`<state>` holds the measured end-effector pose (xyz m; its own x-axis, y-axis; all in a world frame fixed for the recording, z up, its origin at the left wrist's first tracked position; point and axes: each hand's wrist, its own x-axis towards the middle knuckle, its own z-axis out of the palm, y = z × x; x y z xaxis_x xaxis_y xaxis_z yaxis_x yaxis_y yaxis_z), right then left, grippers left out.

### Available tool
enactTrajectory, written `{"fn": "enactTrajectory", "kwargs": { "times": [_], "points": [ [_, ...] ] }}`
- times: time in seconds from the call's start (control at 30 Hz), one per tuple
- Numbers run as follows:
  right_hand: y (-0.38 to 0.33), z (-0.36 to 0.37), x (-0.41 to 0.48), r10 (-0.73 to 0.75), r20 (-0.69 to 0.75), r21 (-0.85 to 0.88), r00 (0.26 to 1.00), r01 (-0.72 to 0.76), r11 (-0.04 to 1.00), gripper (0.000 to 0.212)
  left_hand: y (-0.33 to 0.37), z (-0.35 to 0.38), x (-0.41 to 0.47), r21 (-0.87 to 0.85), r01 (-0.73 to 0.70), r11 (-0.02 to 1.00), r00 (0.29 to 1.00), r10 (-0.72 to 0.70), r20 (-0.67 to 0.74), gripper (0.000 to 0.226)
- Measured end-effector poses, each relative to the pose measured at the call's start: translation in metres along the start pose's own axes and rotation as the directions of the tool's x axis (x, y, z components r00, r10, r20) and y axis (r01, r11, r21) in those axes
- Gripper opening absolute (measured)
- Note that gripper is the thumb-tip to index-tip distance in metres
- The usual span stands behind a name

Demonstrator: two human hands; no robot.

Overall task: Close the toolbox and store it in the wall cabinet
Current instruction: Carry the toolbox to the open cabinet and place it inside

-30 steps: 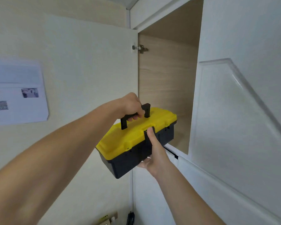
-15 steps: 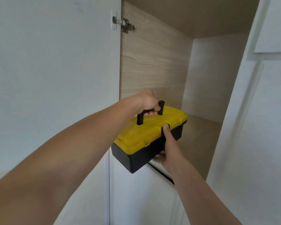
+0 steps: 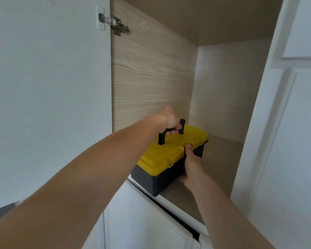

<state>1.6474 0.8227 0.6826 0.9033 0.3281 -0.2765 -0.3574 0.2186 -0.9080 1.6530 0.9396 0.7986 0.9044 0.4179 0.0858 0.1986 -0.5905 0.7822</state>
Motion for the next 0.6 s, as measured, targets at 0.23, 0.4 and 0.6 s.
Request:
{"fn": "enactTrajectory", "kwargs": {
  "times": [0.23,0.4,0.6],
  "points": [
    [-0.007,-0.009,-0.012,-0.486,0.043,-0.422,0.873,0.457,0.783,0.063,0.001,0.033,0.029,-0.017,0.027,0.999,1.0,-0.027,-0.009,0.012],
    [0.017,-0.017,-0.038,-0.627,0.448,-0.659,0.637,0.71,0.25,0.073,0.0,0.046,0.046,-0.031,0.03,0.999,0.999,-0.029,0.035,0.013],
    [0.027,-0.024,-0.027,-0.555,0.561,-0.76,0.615,0.647,-0.051,0.055,-0.014,0.037,0.045,-0.061,-0.112,0.992,0.988,0.118,0.1,0.031]
  ]
}}
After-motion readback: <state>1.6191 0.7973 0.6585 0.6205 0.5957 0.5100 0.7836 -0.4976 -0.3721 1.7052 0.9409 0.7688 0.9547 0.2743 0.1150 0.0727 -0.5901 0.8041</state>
